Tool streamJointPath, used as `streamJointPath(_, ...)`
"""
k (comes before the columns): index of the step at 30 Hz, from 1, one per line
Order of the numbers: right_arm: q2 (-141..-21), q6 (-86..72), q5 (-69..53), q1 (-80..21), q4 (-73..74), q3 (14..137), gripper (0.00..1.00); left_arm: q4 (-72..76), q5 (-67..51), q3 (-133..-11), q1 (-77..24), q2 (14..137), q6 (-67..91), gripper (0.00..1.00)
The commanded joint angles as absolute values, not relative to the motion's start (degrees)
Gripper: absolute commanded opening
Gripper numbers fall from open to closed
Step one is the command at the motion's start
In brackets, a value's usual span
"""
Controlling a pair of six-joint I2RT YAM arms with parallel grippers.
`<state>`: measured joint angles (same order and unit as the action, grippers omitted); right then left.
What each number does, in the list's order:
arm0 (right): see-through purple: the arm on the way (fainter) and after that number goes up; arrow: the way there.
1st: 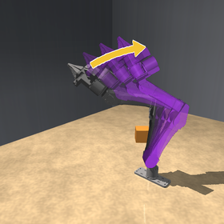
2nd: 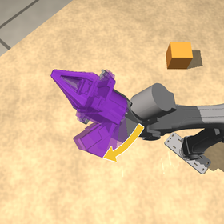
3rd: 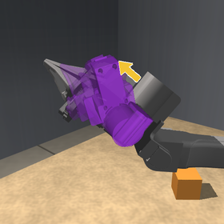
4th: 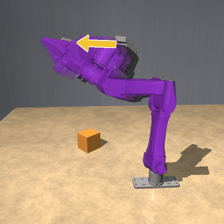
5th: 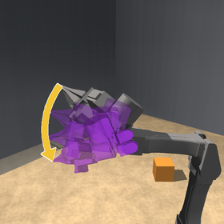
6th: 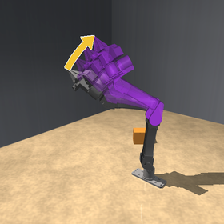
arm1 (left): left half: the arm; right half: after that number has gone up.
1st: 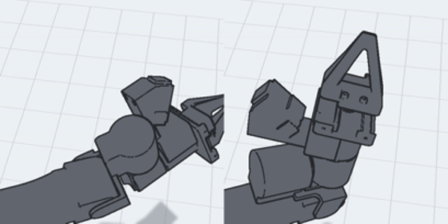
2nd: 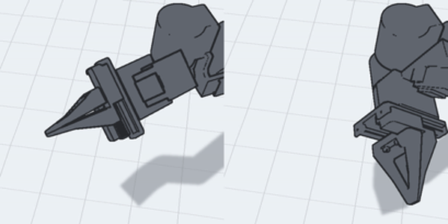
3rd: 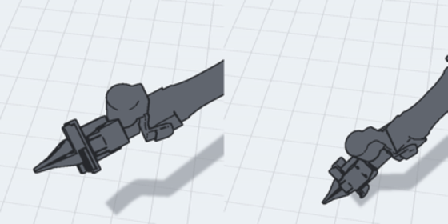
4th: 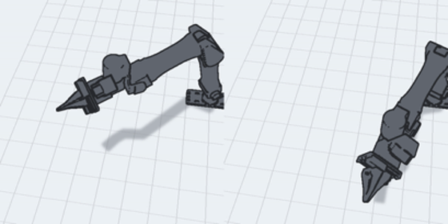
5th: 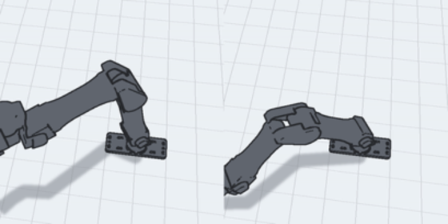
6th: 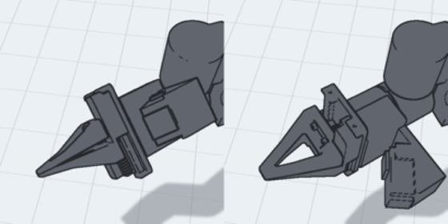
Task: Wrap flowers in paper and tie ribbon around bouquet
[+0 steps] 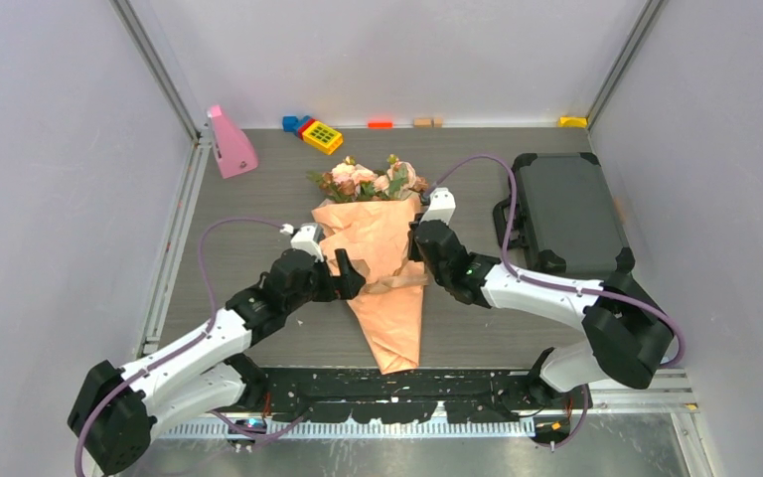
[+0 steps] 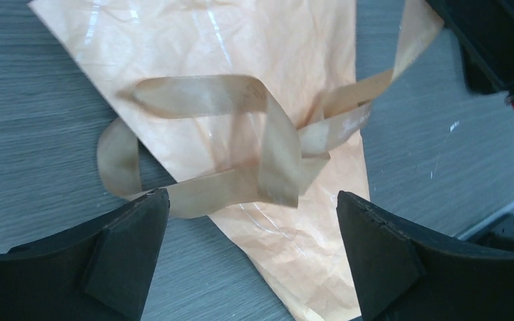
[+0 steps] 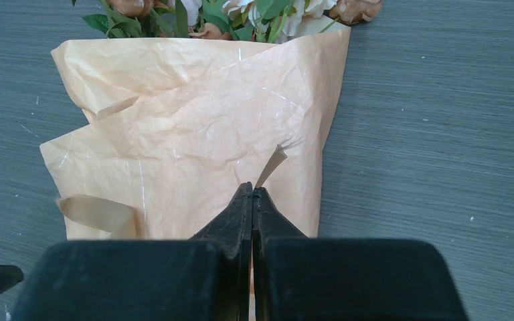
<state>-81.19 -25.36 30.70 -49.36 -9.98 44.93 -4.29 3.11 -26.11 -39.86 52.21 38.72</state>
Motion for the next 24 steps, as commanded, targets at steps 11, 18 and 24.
streamJointPath(11, -78.8, -24.9, 28.6, -49.3, -15.7, 43.6, 0.01, -21.9, 5.7, -49.8, -39.3, 72.6, 40.7, 0.83)
streamJointPath(18, -78.3, -25.1, 28.8, -49.2, -16.0, 43.1, 0.01, -26.6, 2.2, -54.7, -39.4, 79.4, 40.0, 0.74)
streamJointPath(24, -77.5, -25.0, 29.2, -49.1, -16.3, 42.4, 0.01, -27.2, 0.3, -56.8, -39.5, 84.4, 39.8, 0.64)
